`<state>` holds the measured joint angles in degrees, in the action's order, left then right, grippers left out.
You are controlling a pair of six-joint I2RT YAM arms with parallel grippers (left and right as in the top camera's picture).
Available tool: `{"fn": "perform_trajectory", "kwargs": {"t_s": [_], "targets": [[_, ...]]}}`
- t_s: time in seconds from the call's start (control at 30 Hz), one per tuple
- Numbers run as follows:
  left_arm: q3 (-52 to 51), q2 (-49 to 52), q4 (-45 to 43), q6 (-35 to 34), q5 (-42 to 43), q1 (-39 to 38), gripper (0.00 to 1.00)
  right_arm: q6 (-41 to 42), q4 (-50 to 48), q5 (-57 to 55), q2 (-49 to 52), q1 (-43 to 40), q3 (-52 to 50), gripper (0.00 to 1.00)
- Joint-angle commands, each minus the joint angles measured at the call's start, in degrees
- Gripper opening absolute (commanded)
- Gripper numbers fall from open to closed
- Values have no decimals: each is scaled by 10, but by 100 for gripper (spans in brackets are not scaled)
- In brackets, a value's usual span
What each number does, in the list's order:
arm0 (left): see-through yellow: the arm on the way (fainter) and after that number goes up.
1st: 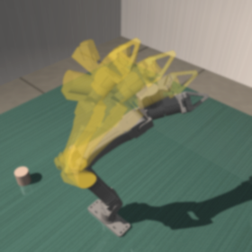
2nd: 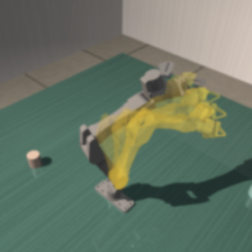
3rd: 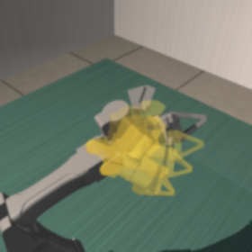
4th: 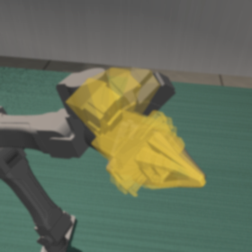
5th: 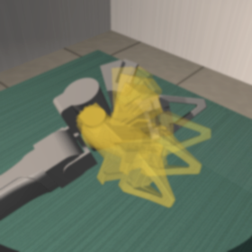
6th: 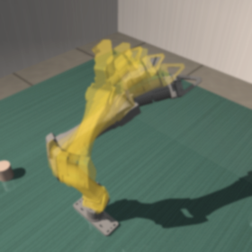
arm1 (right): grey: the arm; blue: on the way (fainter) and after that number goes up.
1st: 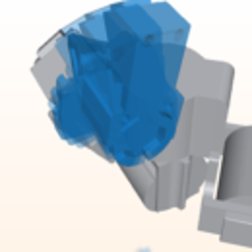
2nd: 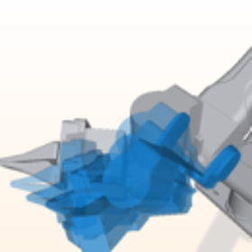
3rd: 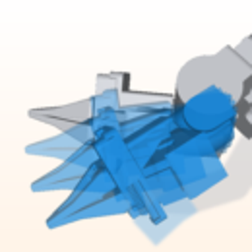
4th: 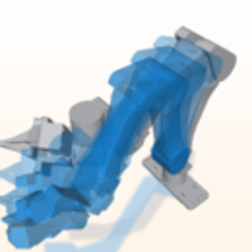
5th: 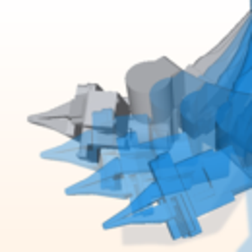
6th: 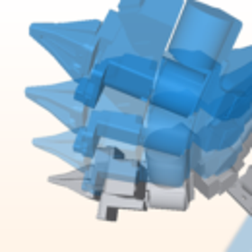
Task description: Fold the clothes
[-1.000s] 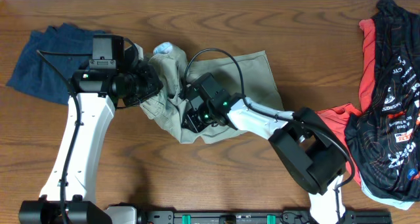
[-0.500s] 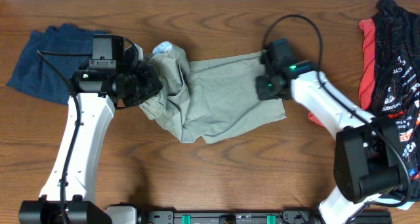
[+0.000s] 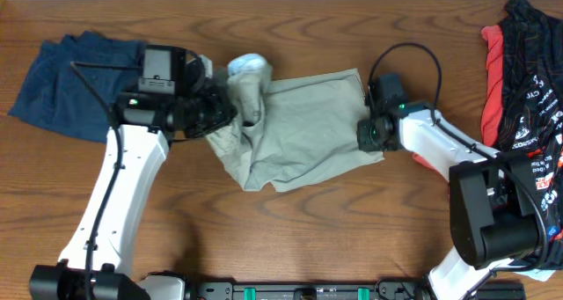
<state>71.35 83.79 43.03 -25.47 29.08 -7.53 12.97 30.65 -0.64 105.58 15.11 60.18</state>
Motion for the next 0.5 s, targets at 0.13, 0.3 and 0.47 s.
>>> {"fn": "perform_trajectory", "kwargs": {"t_s": [0.13,0.3,0.47], "targets": [[15,-10,-64,-123,31,-76,6,29,-23,16,10,31,-50,20],[15,-4,-120,-156,27,-131,6,42,-24,26,10,55,-51,20],[15,13,-125,-156,-15,-171,6,66,-24,26,10,86,-51,19]]}}
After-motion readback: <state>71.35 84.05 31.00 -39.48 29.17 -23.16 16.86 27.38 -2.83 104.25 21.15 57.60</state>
